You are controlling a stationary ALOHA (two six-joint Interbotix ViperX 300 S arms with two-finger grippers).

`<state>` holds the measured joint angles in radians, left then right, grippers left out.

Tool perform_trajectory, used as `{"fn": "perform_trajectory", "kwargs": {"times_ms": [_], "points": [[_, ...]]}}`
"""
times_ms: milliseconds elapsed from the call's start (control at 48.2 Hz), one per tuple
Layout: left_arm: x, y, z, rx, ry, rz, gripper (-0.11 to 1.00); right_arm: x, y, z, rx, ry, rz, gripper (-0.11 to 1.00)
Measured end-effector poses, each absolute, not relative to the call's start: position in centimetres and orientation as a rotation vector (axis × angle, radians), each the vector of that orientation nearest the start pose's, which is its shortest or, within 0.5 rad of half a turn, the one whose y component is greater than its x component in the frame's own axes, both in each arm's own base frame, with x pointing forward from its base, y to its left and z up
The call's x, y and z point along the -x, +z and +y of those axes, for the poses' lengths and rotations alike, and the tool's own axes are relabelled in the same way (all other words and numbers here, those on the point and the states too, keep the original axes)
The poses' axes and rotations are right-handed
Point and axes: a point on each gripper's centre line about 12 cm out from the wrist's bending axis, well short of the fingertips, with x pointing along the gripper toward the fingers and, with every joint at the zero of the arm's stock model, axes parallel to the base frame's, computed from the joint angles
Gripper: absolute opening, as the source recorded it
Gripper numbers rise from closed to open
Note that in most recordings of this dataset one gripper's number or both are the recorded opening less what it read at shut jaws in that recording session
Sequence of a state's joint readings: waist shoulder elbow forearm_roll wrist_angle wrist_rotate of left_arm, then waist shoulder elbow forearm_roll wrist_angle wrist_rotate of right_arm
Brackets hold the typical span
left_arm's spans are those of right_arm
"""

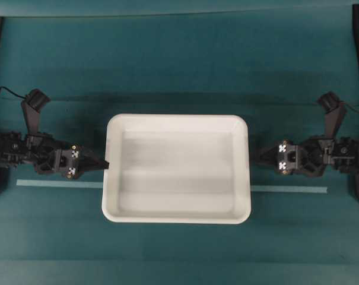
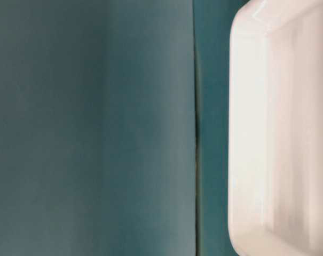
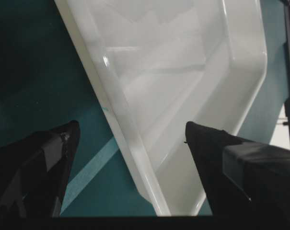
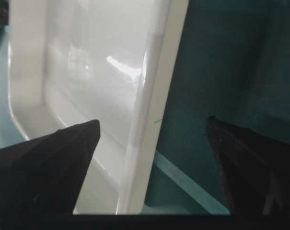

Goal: Lift the white case with both hands.
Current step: 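Lower both open grippers onto the tray's side rims, then close both grippers on the left and right tray rims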

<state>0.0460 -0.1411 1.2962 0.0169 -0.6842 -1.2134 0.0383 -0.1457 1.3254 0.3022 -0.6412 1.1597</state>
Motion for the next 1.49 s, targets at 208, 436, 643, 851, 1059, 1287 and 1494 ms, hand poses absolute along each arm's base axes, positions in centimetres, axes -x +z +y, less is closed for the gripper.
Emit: {"fn": "perform_trajectory", "kwargs": {"times_ms": [208,436,643,851,1059,1287,1494], "points": [[-24.8,10.4,1.4,1.175,0.321,0.382,0.96,-24.1,9.0,-1.2,-1.297,-0.498,0.357,0.94],[-25.8,10.7,1.7,1.16,0.314,0.367,0.96,-25.1,9.1,-1.1,-1.298,-0.487,0.343,0.94],[-26.4,10.6,1.7,1.157,0.313,0.368,0.96,-25.5,9.3,-1.0,-1.299,-0.477,0.335,0.94],[-26.5,10.5,1.5,1.154,0.308,0.377,0.96,-25.9,9.4,-0.8,-1.301,-0.466,0.336,0.94],[-26.5,10.5,1.3,1.154,0.304,0.383,0.94,-25.9,9.4,-0.7,-1.317,-0.468,0.336,0.92],[-26.5,10.3,1.2,1.15,0.313,0.403,0.77,-26.0,8.8,-0.4,-1.366,-0.518,0.401,0.59],[-27.0,10.1,1.2,1.147,0.344,0.448,0.23,-26.1,8.3,-0.1,-1.391,-0.569,0.477,0.13]]}}
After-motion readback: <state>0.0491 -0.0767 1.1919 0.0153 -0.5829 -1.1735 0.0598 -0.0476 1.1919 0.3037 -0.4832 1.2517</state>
